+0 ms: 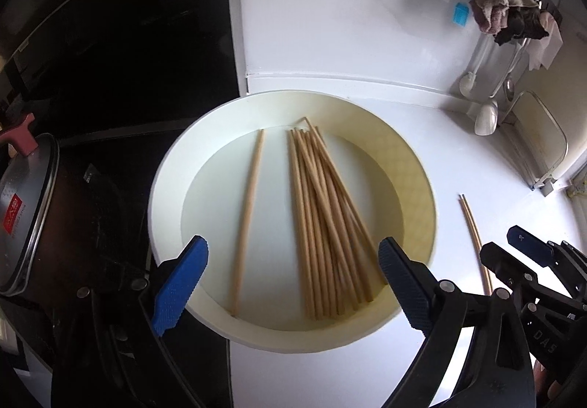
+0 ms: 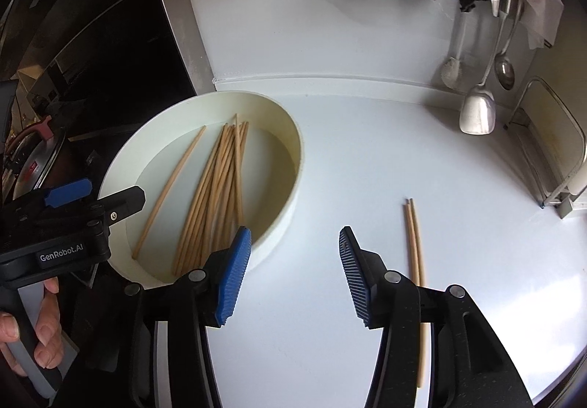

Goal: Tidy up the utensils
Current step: 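Lower both open tools over the last two chopsticks on the counter, then close the right tool on one chopstick while the left tool closes on the other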

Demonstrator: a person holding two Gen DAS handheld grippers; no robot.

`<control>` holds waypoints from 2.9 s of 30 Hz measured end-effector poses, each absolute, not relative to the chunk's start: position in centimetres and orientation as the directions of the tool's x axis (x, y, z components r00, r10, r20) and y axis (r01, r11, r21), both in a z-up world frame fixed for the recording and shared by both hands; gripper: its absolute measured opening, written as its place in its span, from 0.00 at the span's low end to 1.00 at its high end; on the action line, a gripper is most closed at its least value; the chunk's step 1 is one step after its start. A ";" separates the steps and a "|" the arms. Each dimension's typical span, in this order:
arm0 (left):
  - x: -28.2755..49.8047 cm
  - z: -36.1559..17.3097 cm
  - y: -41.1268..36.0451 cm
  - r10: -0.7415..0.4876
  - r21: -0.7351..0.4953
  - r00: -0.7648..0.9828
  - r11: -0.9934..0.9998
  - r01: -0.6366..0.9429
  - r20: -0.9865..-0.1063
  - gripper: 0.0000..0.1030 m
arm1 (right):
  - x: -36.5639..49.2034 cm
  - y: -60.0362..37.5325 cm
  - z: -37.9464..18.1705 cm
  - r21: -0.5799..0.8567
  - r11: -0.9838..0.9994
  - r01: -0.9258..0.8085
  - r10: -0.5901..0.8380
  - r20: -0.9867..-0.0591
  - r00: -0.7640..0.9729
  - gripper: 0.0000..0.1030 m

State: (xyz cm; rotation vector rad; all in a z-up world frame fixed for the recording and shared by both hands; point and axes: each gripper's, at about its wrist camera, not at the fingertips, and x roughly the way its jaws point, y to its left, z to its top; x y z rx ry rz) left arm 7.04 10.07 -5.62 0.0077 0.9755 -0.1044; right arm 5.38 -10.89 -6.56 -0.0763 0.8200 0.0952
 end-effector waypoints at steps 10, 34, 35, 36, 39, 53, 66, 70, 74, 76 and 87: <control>3.5 -5.6 2.5 -0.139 -0.044 0.554 0.983 0.180 -0.821 0.92 | 1.1 -20.7 -7.9 -0.009 0.999 0.049 -0.039 -0.736 0.676 0.62; 2.2 -9.6 -4.9 -0.048 -0.014 0.651 0.998 0.057 -0.757 0.94 | 2.6 -27.5 -16.2 -0.015 1.000 -0.014 -0.001 -0.710 0.704 0.63; 2.1 -9.9 -4.9 -0.047 -0.010 0.647 0.998 0.060 -0.761 0.94 | 2.7 -27.5 -16.4 -0.022 1.000 -0.019 -0.002 -0.714 0.701 0.63; 1.9 -10.1 -5.1 -0.042 -0.005 0.643 0.998 0.059 -0.765 0.94 | 2.7 -27.3 -16.7 -0.026 0.999 -0.025 -0.001 -0.715 0.699 0.63; 1.6 -10.5 -5.4 -0.045 -0.006 0.635 0.998 0.063 -0.772 0.94 | 3.0 -27.0 -17.1 -0.048 0.998 -0.036 -0.009 -0.718 0.696 0.63; 1.0 -11.5 -6.8 -0.059 -0.022 0.611 0.997 0.068 -0.789 0.94 | 3.1 -26.1 -17.3 -0.147 0.984 -0.098 -0.035 -0.704 0.709 0.58; 0.9 -12.7 -8.8 -0.080 -0.033 0.585 0.995 0.091 -0.807 0.94 | 3.7 -26.5 -17.3 -0.141 0.975 -0.173 0.017 -0.726 0.687 0.07; 1.0 -14.3 -10.1 -0.099 -0.051 0.552 0.994 0.102 -0.828 0.94 | 3.8 -27.8 -17.1 -0.110 0.981 -0.158 0.029 -0.728 0.685 0.07; 1.2 -15.8 -11.3 -0.095 -0.044 0.527 0.993 0.109 -0.844 0.94 | 3.4 -29.4 -17.0 -0.086 0.989 -0.118 0.019 -0.725 0.688 0.07; 1.3 -16.4 -11.8 -0.090 -0.039 0.517 0.993 0.108 -0.851 0.94 | 3.0 -30.3 -16.9 -0.085 0.992 -0.098 0.006 -0.723 0.691 0.07; 1.8 -18.4 -13.0 -0.052 -0.006 0.500 0.996 0.093 -0.864 0.94 | 1.8 -33.0 -16.7 -0.077 0.995 -0.065 -0.010 -0.718 0.696 0.24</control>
